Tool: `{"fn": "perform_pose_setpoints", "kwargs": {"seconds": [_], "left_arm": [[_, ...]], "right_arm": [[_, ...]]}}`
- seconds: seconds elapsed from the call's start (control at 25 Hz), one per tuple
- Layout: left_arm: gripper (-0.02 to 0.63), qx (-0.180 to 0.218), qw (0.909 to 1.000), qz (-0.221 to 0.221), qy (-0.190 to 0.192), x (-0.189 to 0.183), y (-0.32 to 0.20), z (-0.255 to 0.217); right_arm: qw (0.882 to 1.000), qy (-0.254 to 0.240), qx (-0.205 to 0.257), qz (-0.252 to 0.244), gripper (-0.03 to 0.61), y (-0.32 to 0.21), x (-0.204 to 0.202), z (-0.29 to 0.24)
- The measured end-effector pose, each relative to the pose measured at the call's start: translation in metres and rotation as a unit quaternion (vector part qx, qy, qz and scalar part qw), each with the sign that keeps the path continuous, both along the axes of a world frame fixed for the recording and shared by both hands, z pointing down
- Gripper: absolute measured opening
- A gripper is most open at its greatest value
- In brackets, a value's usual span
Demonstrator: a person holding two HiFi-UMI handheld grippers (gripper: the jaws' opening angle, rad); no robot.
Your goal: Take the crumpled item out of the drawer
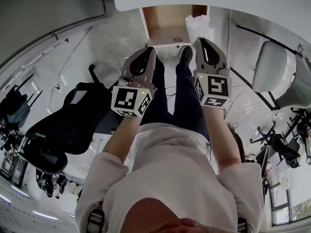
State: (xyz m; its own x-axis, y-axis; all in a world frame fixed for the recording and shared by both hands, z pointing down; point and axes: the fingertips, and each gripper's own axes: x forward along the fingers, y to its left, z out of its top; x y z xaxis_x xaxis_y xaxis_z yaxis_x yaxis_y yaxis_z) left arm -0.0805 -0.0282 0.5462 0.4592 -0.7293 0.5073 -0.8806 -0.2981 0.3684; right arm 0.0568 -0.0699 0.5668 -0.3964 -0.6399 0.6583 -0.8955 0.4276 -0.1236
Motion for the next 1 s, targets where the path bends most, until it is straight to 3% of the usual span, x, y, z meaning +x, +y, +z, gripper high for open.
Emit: {"fn": "perform_pose_setpoints", "kwargs": {"seconds": [1.0], "left_arm": [[0.009,0.078,0.9969,0.009,0.007,-0.005,-0.014,-0.128]], "right_arm": [[0.998,-0.022,0.062,-0.012,0.017,-0.003,-0.011,-0.13]]}}
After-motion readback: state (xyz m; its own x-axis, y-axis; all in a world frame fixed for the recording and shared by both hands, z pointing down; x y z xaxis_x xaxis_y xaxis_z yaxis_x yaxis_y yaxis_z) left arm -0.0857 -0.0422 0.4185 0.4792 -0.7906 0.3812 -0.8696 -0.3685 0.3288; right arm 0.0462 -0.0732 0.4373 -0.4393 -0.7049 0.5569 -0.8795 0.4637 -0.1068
